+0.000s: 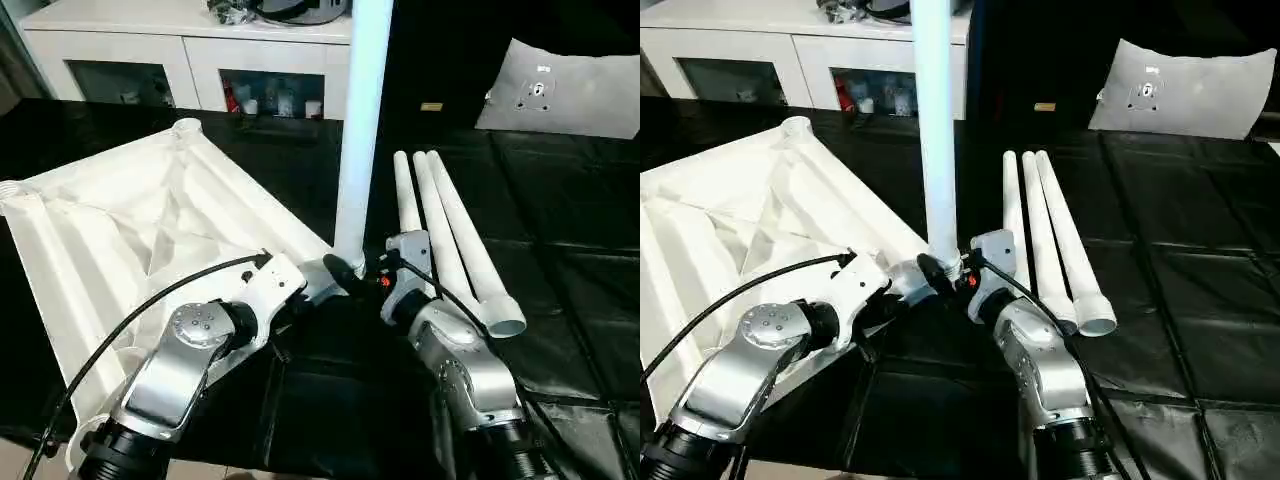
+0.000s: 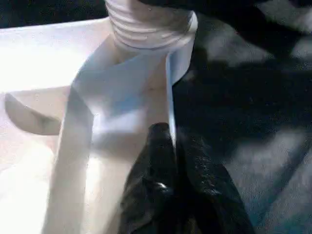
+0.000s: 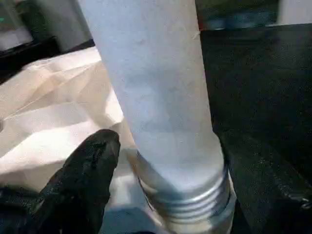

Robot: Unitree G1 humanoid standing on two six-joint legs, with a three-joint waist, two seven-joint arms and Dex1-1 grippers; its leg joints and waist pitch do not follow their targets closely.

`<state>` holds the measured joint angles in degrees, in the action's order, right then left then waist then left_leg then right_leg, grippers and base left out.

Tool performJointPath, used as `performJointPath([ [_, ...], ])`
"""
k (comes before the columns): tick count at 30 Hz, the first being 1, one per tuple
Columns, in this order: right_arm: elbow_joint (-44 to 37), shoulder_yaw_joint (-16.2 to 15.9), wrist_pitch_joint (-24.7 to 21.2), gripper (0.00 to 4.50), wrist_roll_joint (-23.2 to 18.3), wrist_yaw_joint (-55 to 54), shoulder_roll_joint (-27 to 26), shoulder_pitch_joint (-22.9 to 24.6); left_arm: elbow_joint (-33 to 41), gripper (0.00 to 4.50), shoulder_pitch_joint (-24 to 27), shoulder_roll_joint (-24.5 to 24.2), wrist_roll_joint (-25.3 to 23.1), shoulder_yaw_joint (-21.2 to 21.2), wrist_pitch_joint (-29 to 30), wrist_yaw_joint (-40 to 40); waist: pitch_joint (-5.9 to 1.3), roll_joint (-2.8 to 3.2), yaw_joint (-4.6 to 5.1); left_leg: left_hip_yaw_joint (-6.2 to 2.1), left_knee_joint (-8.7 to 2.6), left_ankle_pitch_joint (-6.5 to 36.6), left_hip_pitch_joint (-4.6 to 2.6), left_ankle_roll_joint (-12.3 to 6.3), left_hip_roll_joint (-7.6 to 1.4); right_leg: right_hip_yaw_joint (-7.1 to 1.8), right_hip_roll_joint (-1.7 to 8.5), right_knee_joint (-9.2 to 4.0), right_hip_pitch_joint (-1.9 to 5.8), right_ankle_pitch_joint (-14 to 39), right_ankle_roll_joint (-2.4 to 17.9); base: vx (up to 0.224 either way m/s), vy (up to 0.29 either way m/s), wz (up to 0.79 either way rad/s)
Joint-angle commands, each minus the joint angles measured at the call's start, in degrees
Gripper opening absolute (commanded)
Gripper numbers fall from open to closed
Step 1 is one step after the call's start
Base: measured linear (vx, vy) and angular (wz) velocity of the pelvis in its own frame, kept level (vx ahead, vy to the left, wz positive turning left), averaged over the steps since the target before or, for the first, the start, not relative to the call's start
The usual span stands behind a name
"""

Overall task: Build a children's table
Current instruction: Rotate leg to tighten

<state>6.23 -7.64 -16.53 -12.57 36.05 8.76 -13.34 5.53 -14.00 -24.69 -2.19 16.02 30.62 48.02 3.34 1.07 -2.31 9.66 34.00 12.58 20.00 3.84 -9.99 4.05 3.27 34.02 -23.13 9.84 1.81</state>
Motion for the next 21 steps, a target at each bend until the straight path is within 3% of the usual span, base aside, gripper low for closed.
performJointPath([
  [1,-4.96,-2.37,-2.01,3.92,-2.08,12.64,6.43,-0.47,-3.09,0.00,-1.55,-6.44,1.27,0.28,-8.35,11.78,-3.57,0.70,-0.40,-1.16,-3.95,7.06,0.28,-4.40,-2.66,-3.23,4.37,-3.91,3.52,11.88,9.24,0.000,0.000,0.00],
  [3,-5.47,-3.15,-2.58,4.32,-2.52,16.73,9.33,-1.20,-4.53,0.00,-1.93,-9.30,1.66,1.05,-11.04,16.20,-3.46,0.81,-0.75,-1.18,-3.92,8.42,0.05,-5.13,-2.56,-3.11,4.43,-4.17,3.37,14.07,9.20,0.000,0.000,0.00],
  [6,-4.61,-3.72,-2.71,4.46,-2.75,20.64,11.28,-2.58,-6.77,0.00,-2.96,-11.49,2.72,1.80,-14.22,20.42,-3.39,0.64,-1.06,-1.06,-4.07,9.38,-0.24,-3.61,-2.96,-3.24,4.85,-4.21,3.00,16.95,10.18,0.000,0.000,0.00],
  [7,-4.28,-4.02,-2.72,4.46,-2.77,21.60,11.74,-3.02,-7.41,0.00,-3.40,-11.86,3.18,1.85,-14.89,21.65,-3.55,0.91,-1.30,-1.05,-4.02,8.70,-0.45,-3.34,-3.10,-3.26,4.83,-3.98,2.78,15.74,10.85,0.000,0.000,0.00],
  [10,-4.16,-5.63,-3.16,4.46,-3.95,24.86,13.55,-3.99,-10.36,0.00,-5.12,-12.86,4.86,2.45,-18.48,25.90,-3.79,0.75,-1.69,-0.85,-3.75,6.21,-0.36,-3.17,-3.13,-3.27,4.66,-2.98,2.91,8.19,13.28,0.000,0.000,0.00],
  [13,-4.08,-7.20,-3.30,4.46,-4.19,27.37,14.96,-4.56,-12.75,0.00,-6.33,-13.56,5.86,3.19,-21.24,28.85,-3.78,0.63,-2.16,-0.83,-3.74,6.81,-0.19,-3.38,-3.02,-3.27,4.81,-3.01,3.24,9.44,12.87,0.000,0.000,0.00],
  [14,-3.81,-7.47,-3.01,4.46,-3.82,27.71,14.96,-4.73,-13.30,0.00,-6.68,-13.57,6.05,3.32,-21.95,29.66,-3.69,0.34,-2.31,-0.78,-3.77,7.34,-0.14,-3.23,-3.07,-3.30,4.97,-3.31,3.22,11.37,12.34,0.000,0.000,0.00],
  [17,-3.15,-8.35,-2.67,4.46,-2.72,29.31,14.78,-5.12,-14.60,0.00,-7.55,-13.52,5.92,3.80,-23.33,32.03,-3.65,0.40,-2.75,-0.82,-3.82,7.84,-0.27,-2.38,-3.17,-3.36,5.11,-3.49,3.05,15.02,11.26,0.000,0.000,0.00],
  [21,-1.93,-9.10,-2.65,4.46,-2.80,30.05,14.41,-5.72,-15.73,0.00,-8.29,-13.19,5.74,4.38,-24.61,33.17,-3.69,0.41,-2.80,-0.89,-3.85,7.71,-0.22,-2.00,-3.23,-3.35,5.10,-3.43,3.01,15.06,10.97,0.000,0.000,0.00],
])
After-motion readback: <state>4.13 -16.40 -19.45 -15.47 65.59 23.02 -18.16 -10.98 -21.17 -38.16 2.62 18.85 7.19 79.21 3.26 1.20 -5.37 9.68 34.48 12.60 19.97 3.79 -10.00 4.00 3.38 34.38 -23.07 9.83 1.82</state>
